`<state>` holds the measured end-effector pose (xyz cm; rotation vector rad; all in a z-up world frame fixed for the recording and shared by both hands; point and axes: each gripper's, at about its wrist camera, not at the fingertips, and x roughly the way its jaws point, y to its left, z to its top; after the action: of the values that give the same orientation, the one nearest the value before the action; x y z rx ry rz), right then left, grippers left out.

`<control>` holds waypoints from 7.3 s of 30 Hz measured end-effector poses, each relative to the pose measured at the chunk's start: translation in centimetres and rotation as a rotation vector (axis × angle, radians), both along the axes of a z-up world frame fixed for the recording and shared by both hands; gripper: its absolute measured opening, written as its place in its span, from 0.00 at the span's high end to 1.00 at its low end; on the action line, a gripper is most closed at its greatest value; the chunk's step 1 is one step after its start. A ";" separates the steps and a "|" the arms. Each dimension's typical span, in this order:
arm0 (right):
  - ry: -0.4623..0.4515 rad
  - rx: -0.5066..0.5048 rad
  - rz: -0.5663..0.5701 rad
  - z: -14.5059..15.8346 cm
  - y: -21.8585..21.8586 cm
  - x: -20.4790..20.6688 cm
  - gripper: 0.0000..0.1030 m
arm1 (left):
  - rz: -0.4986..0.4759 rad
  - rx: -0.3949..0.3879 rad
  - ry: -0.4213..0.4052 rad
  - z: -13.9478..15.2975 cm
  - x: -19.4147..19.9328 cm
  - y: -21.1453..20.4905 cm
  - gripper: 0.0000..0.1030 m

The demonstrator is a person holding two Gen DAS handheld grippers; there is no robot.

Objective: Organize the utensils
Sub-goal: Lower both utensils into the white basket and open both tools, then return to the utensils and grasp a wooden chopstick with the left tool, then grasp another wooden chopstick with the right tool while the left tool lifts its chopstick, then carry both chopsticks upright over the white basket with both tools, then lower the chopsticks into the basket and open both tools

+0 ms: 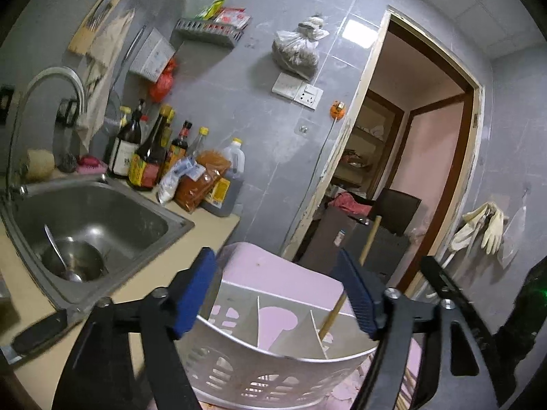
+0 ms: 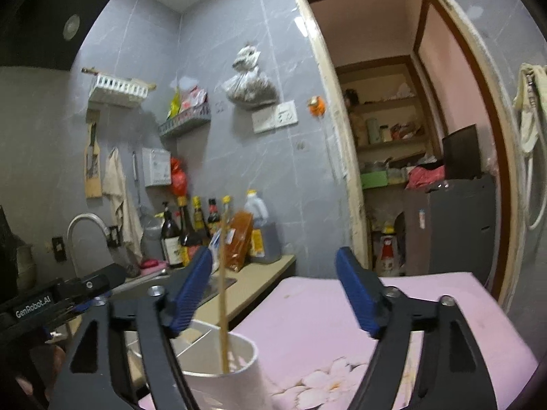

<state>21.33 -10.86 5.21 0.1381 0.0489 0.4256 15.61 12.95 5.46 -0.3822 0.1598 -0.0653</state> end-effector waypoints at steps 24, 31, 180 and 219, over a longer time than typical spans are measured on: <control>-0.041 -0.201 -0.184 1.1 -12.5 -5.9 0.00 | -0.125 0.239 -0.071 0.7 -2.7 -12.5 0.02; 0.010 -0.289 -0.217 -1.5 -14.4 -5.8 0.00 | -0.207 0.275 0.048 -2.4 -1.3 -15.6 0.02; -0.044 0.088 -0.050 -1.4 4.5 2.8 0.95 | 0.044 0.138 -0.065 -2.5 4.4 0.5 0.98; -0.004 0.004 0.003 1.1 -5.6 -4.1 0.23 | -0.119 0.177 0.050 0.1 -0.4 -5.0 0.27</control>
<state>17.27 -16.48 6.33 0.1413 0.0445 0.4287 15.19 7.95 5.52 -0.1979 0.2357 -0.1585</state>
